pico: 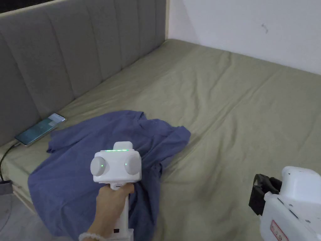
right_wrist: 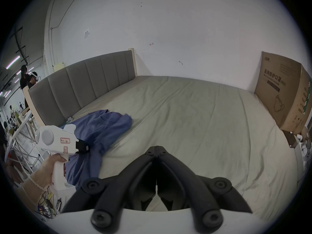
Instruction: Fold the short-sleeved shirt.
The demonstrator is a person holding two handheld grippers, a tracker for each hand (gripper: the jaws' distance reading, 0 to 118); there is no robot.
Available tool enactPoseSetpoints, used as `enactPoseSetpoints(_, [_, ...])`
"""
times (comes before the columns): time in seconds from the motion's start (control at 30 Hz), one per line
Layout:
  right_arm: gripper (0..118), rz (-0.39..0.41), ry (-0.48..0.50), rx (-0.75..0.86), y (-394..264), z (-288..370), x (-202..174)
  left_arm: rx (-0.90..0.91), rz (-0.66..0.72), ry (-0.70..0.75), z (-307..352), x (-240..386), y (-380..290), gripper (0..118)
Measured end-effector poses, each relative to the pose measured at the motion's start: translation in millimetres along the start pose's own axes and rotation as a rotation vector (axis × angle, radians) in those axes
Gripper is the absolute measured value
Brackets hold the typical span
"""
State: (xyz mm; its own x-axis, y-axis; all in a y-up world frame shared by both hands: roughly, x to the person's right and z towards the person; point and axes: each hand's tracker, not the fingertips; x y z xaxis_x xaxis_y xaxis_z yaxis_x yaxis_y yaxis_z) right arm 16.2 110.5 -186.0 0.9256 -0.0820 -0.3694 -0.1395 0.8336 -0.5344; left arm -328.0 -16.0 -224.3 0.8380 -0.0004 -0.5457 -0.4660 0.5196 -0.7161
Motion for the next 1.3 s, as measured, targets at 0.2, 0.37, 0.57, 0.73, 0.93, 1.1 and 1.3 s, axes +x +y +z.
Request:
enactPoseSetpoints(0.2, [0,-0.003,0.000,-0.009,-3,5,5,-0.046,0.082,-0.137,6,-14,10,0])
enactPoseSetpoints(0.37, [0,-0.045,-0.013,0.005,1,16,21,-0.026,0.160,-0.249,29,-27,20,0])
enactPoseSetpoints(0.57, [0,-0.116,-0.038,0.031,3,38,45,0.054,0.263,-0.443,80,-25,53,0])
enactPoseSetpoints(0.73, [0,-0.165,-0.091,0.090,9,71,69,0.152,0.108,-0.520,140,36,81,0])
enactPoseSetpoints(0.93, [0,-0.241,-0.198,0.176,15,117,120,0.225,-0.028,-0.774,221,138,90,0])
enactPoseSetpoints(1.1, [0,-0.306,-0.328,0.259,15,167,167,0.229,-0.216,-1.036,292,239,65,0])
enactPoseSetpoints(1.3, [0,-0.382,-0.515,0.333,0,231,224,0.193,-0.511,-1.163,335,355,-20,0])
